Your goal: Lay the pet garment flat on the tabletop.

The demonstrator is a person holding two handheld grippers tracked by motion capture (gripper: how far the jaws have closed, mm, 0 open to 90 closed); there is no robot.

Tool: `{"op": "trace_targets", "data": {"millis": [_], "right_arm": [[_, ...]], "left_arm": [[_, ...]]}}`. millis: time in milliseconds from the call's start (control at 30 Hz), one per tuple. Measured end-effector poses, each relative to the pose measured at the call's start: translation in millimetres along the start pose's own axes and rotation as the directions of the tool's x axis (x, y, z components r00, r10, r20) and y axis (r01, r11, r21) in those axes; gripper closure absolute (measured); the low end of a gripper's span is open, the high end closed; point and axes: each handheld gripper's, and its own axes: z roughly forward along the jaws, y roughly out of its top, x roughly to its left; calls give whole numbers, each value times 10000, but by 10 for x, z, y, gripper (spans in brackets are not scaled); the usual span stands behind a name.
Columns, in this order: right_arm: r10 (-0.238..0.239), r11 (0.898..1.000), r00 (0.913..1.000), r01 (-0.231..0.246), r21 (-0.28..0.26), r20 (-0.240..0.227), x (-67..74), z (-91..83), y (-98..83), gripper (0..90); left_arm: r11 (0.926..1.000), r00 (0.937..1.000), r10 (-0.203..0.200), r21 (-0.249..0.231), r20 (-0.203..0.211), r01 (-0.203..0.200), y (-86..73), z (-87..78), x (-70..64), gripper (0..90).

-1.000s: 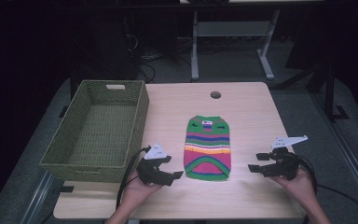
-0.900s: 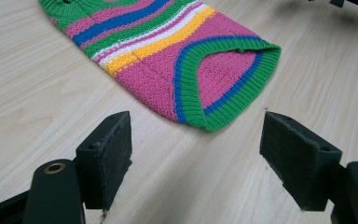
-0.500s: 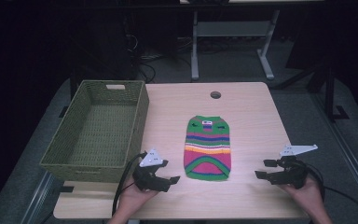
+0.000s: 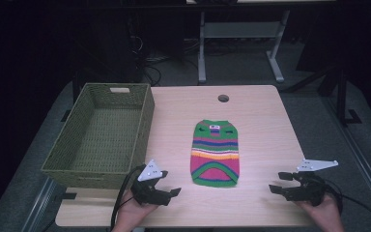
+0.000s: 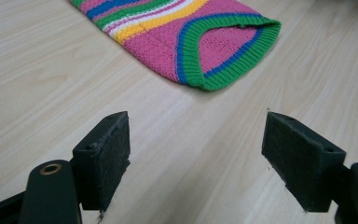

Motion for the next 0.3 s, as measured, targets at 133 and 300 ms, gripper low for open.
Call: {"op": "trace_targets", "data": {"millis": [133, 300], "right_arm": [[-91, 9999, 9999, 92, -125, 93, 52, -32, -57, 260], [-52, 9994, 9996, 61, -345, 267, 53, -44, -155, 240]], "left_arm": [[10000, 10000, -57, -80, -69, 57, -41, -60, -20, 230], [9999, 9999, 80, -87, -94, -81, -69, -98, -65, 228]]}}
